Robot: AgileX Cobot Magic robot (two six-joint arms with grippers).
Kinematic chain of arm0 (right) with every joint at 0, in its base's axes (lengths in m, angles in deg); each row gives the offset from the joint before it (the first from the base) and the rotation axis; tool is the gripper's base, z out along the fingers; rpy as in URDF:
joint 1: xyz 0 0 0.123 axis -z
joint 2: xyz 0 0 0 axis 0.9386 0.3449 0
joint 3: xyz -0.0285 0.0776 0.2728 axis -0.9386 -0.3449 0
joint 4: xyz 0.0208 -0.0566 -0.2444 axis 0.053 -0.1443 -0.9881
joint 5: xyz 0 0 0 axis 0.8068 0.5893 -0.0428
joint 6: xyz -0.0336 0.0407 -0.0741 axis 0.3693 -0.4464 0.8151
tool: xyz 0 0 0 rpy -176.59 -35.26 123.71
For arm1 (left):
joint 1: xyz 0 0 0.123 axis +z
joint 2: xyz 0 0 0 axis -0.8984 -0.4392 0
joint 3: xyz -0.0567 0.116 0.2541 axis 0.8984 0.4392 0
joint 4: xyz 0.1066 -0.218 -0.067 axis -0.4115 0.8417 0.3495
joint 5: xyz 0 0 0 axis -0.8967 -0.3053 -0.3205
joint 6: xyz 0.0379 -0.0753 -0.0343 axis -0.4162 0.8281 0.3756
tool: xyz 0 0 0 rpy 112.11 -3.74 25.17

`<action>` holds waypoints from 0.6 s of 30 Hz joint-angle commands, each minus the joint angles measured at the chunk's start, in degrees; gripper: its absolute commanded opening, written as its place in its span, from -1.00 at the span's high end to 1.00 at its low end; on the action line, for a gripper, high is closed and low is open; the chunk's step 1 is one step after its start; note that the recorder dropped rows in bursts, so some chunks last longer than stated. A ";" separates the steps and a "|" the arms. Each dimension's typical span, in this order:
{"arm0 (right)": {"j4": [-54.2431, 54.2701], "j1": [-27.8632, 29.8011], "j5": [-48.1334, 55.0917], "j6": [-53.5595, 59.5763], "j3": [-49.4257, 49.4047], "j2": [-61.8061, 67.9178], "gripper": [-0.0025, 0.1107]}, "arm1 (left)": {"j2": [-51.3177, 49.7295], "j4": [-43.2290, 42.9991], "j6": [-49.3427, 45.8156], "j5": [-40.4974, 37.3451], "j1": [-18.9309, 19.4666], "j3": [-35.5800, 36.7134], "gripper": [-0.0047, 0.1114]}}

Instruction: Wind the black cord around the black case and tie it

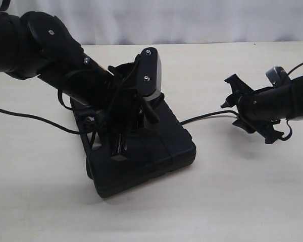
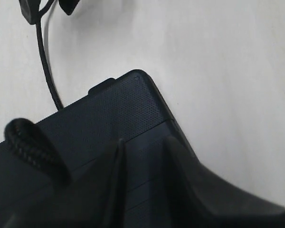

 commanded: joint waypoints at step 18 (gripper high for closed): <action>2.35 0.09 -0.51 17.92 11.19 15.15 0.89 | -0.05 0.98 0.89 0.15 -0.15 -0.19 0.48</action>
